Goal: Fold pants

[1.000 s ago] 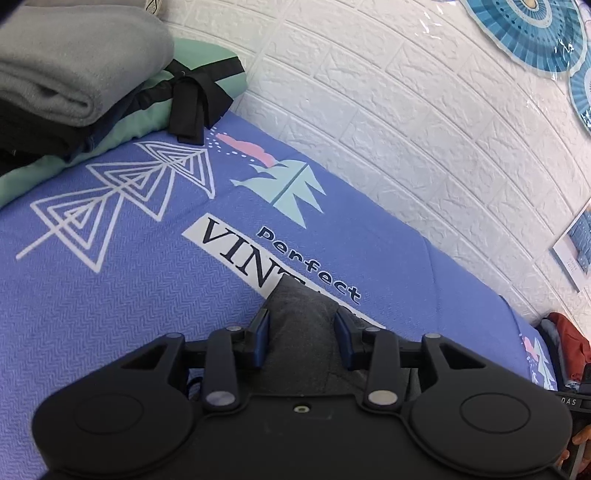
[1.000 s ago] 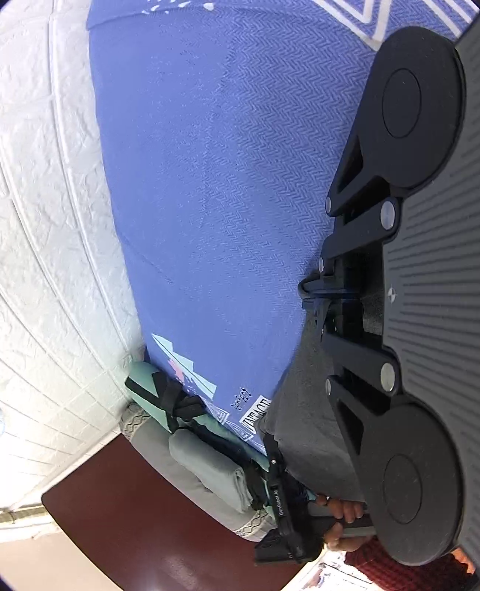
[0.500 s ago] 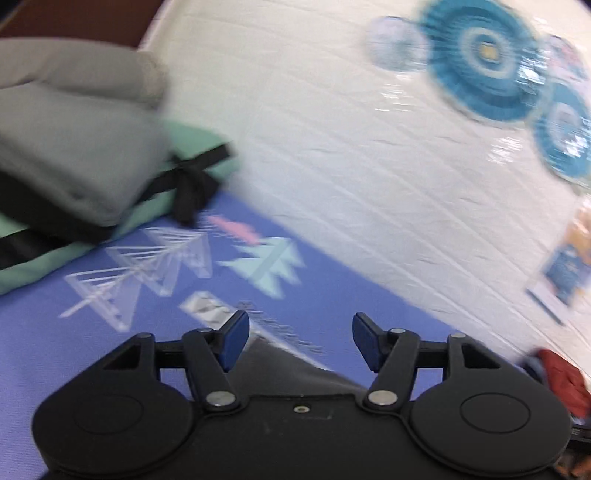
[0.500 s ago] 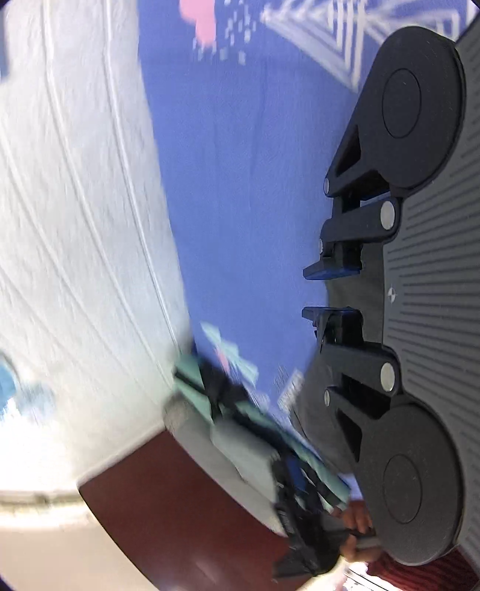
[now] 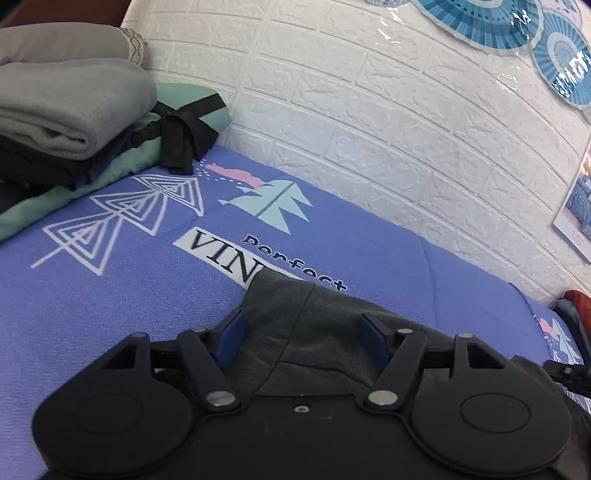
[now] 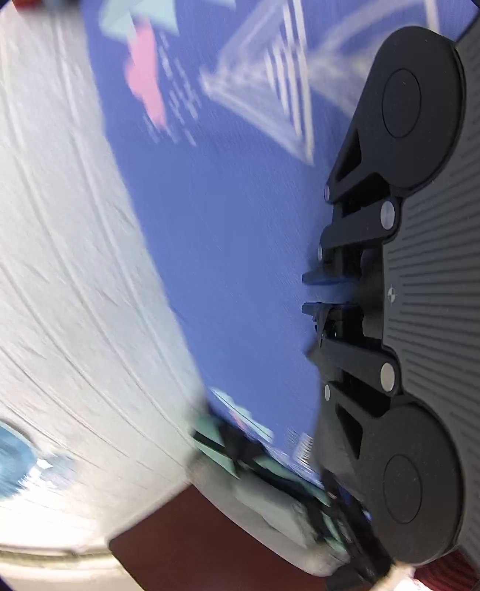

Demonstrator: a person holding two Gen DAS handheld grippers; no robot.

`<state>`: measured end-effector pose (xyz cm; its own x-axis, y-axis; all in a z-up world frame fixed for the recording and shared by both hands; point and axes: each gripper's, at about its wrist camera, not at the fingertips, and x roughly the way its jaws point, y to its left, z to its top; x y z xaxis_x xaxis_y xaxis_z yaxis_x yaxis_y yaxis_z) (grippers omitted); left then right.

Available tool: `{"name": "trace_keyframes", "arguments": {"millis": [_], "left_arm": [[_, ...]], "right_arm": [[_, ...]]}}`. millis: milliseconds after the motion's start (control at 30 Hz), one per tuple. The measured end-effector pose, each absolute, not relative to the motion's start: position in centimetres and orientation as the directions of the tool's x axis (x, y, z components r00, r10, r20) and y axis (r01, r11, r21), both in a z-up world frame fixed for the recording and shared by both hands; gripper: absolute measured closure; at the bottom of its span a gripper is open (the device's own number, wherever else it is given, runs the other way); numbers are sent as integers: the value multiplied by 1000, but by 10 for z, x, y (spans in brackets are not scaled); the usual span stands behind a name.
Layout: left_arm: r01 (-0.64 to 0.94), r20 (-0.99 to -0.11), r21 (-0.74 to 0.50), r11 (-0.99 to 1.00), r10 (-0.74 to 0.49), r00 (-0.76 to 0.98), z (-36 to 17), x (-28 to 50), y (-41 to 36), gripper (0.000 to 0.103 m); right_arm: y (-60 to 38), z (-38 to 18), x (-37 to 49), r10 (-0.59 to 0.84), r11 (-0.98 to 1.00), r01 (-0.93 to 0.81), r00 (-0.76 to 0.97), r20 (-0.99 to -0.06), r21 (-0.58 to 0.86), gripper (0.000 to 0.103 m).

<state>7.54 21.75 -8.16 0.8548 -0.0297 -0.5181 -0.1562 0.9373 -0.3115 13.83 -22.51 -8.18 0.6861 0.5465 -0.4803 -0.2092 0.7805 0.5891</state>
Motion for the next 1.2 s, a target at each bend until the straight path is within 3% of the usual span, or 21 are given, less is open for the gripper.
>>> {"name": "trace_keyframes", "arguments": {"millis": [167, 300, 333, 433, 467, 533, 667, 767, 867, 900, 1067, 1200], "left_arm": [[-179, -474, -377, 909, -24, 880, -48, 48, 207, 0], [-104, -454, -460, 882, -134, 881, -42, 40, 177, 0], [-87, -460, -476, 875, -163, 873, -44, 40, 169, 0], [-63, -482, -492, 868, -211, 850, -51, 41, 145, 0], [-55, -489, -499, 865, -229, 842, -53, 42, 138, 0], [-15, -494, -516, 857, -283, 822, -53, 43, 124, 0], [112, -476, -504, 857, -383, 791, -48, 56, 87, 0], [186, -471, -503, 844, -448, 760, -50, 70, 57, 0], [239, -490, -490, 839, -491, 720, -58, 87, 30, 14], [248, -501, -485, 838, -499, 707, -61, 93, 22, 14], [199, -568, -434, 878, -438, 697, -89, 128, -7, 16], [144, -561, -463, 874, -415, 716, -87, 135, -9, 14]], "right_arm": [[-245, -65, 89, 541, 779, -234, 720, -434, 582, 71], [-246, -81, 79, 559, 752, -198, 697, -449, 629, 69], [-247, -86, 81, 541, 760, -168, 700, -467, 628, 74], [-264, -99, 85, 380, 790, 18, 770, -512, 613, 103], [-270, -98, 82, 374, 765, 45, 781, -500, 642, 89], [-274, -87, 69, 408, 760, -25, 796, -447, 649, 76], [-278, -68, 29, 412, 786, -86, 811, -415, 612, 75], [-297, -64, -16, 314, 815, -12, 850, -424, 579, 72], [-323, -68, -59, 169, 843, 115, 871, -461, 526, 64], [-331, -69, -73, 124, 843, 159, 872, -473, 514, 64], [-361, -72, -144, -92, 807, 374, 844, -528, 457, 64], [-375, -70, -191, -255, 736, 516, 810, -527, 437, 63]]}}
